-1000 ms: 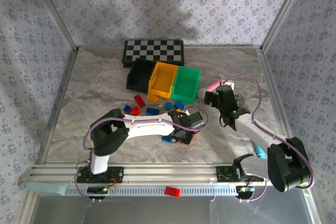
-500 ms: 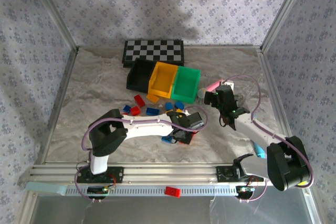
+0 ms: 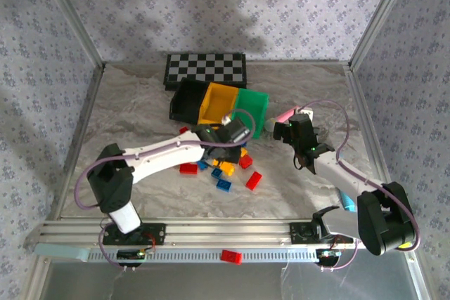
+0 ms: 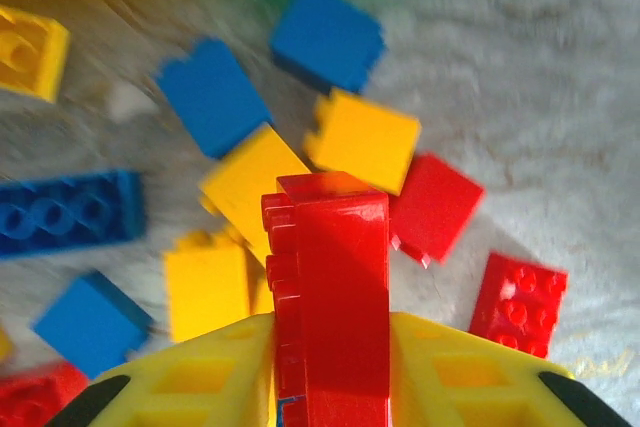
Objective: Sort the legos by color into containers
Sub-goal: Pick up the lego from the middle-left of the table, then place the lego in the container.
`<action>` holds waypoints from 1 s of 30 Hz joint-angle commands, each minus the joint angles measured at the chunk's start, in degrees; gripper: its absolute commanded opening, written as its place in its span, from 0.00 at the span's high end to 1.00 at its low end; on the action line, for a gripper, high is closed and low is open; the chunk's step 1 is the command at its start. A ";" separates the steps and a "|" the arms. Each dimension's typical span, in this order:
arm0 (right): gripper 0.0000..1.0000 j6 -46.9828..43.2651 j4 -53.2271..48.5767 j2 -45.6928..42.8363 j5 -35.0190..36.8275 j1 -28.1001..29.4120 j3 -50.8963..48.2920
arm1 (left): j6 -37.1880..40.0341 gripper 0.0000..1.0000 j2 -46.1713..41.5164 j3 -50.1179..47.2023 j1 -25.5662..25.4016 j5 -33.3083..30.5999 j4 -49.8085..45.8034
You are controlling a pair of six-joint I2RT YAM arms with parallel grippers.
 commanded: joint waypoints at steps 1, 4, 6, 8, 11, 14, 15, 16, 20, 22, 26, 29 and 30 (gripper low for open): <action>0.00 -0.34 -0.52 0.60 1.29 0.42 1.51 | 6.16 0.68 -0.53 5.59 6.26 0.48 -1.64; 0.00 -0.39 -0.63 0.93 1.04 0.47 1.75 | 10.37 0.68 1.98 11.07 11.13 -0.27 -2.20; 0.00 -0.65 0.06 1.39 1.35 0.42 1.54 | 12.65 0.68 4.14 14.34 13.76 -1.10 -0.87; 0.00 -0.87 -0.08 2.26 2.03 0.40 2.05 | 13.98 0.68 7.00 17.75 16.43 0.20 0.08; 0.00 -1.07 -0.77 3.05 2.18 0.41 2.74 | 16.07 0.68 12.20 23.99 18.90 0.96 -0.46; 0.00 -0.98 -0.84 3.06 1.51 0.41 2.57 | 17.85 0.69 17.43 29.59 20.12 0.55 -1.52; 0.00 -1.04 -0.78 3.13 1.40 0.43 2.57 | 18.36 0.68 18.82 30.85 20.33 0.81 -1.38; 0.00 -1.05 -0.81 3.15 1.40 0.42 2.72 | 18.87 0.68 20.13 31.94 20.50 1.33 -1.23; 0.00 -1.05 -0.88 3.15 1.04 0.45 2.87 | 19.48 0.63 24.89 36.52 21.07 1.83 -3.28; 0.00 -0.96 -0.65 3.36 0.82 0.41 2.90 | 18.92 0.46 26.36 38.35 21.69 0.94 -5.27; 0.00 -0.96 -1.12 3.58 0.36 0.45 3.35 | 19.41 0.33 24.78 35.77 22.89 -0.43 -3.70; 0.00 -0.87 -0.77 3.69 0.14 0.50 3.25 | 19.86 0.33 23.67 34.24 25.27 -0.88 -3.75; 0.00 -0.87 -0.85 3.91 0.10 0.51 3.32 | 19.92 0.33 23.56 33.88 26.30 -0.86 -3.91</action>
